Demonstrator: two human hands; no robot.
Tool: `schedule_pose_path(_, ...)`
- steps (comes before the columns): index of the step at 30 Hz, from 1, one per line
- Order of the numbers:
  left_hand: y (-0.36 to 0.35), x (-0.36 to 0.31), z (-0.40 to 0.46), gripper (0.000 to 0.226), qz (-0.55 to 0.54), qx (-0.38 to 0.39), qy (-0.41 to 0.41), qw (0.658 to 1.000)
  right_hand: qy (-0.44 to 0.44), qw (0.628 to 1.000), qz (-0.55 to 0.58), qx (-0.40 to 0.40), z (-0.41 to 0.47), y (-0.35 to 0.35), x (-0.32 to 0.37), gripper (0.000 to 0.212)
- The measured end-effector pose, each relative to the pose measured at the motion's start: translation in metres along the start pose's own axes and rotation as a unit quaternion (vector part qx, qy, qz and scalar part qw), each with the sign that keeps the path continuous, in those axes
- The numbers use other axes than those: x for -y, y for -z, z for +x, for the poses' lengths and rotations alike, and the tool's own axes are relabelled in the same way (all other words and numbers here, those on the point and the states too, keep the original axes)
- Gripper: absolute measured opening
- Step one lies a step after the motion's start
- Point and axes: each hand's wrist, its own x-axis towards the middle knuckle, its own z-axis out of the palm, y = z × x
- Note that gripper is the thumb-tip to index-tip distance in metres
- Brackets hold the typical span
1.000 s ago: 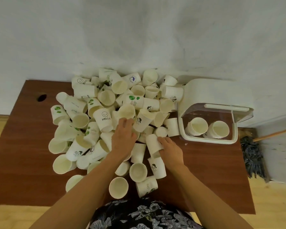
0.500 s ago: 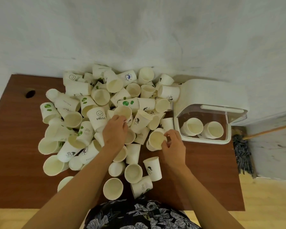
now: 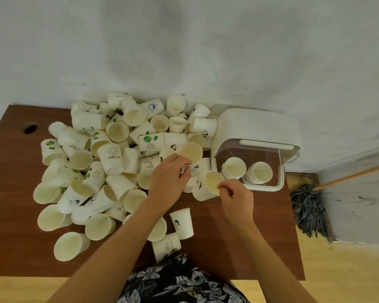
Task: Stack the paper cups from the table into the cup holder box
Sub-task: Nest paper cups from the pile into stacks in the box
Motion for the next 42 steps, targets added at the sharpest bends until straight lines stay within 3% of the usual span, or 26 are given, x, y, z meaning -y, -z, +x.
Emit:
schedule_pose_path(4,-0.03,-0.036,0.005,0.013,-0.003,0.023,-0.027,0.999,0.041,0.999,-0.019,-0.028,0.006,0.05,-0.021,0.018)
schedule_pose_path(13,-0.098,-0.091,0.018,0.014,0.034,0.054,-0.061,0.996,0.026,0.994,-0.018,-0.103,0.028,0.121,-0.076,0.009)
schedule_pose_path(28,-0.148,-0.093,0.031,0.019,0.103,0.108,0.029,0.988,-0.026,0.993,-0.089,0.073,0.063,0.11,-0.125,0.019)
schedule_pose_path(36,-0.143,-0.089,0.032,0.022,0.181,0.139,0.032,0.973,-0.025,0.995,-0.077,0.06,0.058,0.097,-0.112,0.016)
schedule_pose_path(42,-0.137,-0.084,0.032,0.036,0.158,0.166,0.006,0.973,-0.043,0.995,-0.067,0.054,0.039,0.088,-0.098,0.015)
